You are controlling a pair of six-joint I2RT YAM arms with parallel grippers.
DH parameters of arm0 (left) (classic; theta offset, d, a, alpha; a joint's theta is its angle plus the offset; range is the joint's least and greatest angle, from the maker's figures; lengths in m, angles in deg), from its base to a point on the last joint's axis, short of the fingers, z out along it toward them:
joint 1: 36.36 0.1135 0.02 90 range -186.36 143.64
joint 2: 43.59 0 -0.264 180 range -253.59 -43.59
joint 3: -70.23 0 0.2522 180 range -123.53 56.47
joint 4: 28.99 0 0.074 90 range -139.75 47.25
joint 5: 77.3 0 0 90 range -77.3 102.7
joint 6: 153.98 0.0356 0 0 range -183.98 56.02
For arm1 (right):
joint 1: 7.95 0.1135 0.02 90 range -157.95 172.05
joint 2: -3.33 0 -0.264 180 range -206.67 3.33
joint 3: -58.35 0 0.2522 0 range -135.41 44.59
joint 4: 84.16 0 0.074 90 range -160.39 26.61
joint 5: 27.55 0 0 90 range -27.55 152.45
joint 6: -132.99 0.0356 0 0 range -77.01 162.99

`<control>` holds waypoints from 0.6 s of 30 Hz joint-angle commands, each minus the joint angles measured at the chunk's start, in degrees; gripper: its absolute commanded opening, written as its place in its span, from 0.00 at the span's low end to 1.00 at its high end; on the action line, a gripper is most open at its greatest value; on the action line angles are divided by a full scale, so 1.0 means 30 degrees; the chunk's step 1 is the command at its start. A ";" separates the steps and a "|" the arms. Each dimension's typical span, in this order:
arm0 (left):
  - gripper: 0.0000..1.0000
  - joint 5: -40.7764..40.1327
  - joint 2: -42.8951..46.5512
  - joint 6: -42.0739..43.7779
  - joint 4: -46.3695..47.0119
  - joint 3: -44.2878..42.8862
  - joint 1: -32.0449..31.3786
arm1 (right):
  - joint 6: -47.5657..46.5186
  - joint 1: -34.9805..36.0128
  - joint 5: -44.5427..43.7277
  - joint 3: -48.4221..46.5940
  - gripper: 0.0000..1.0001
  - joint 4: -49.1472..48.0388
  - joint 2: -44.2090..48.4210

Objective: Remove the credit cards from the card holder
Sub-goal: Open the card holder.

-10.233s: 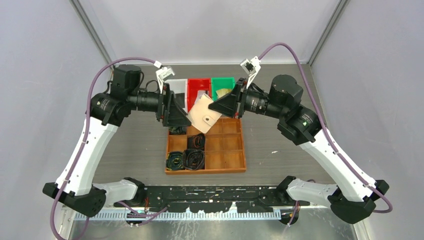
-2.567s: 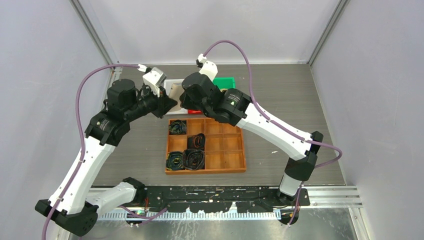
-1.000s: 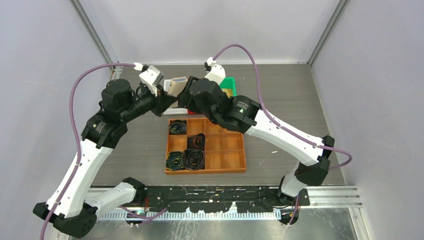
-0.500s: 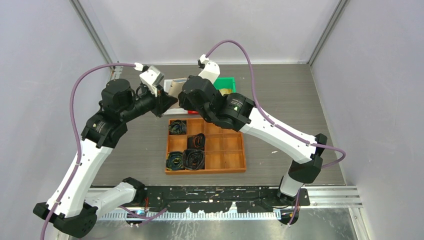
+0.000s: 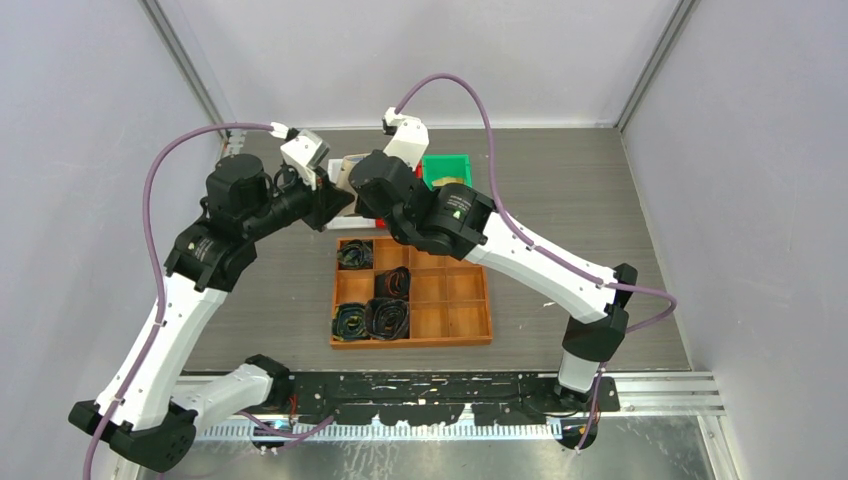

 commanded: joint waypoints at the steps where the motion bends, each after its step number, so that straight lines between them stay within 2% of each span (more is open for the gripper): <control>1: 0.00 0.1209 0.1024 0.0193 0.1117 -0.1062 -0.0313 | -0.0734 -0.0784 -0.3567 0.0274 0.01 0.0326 -0.0260; 18: 0.00 0.0307 0.1173 0.1001 0.1401 -0.1135 -0.0313 | -0.0051 -0.1683 -0.4503 0.3198 0.00 0.0489 0.1393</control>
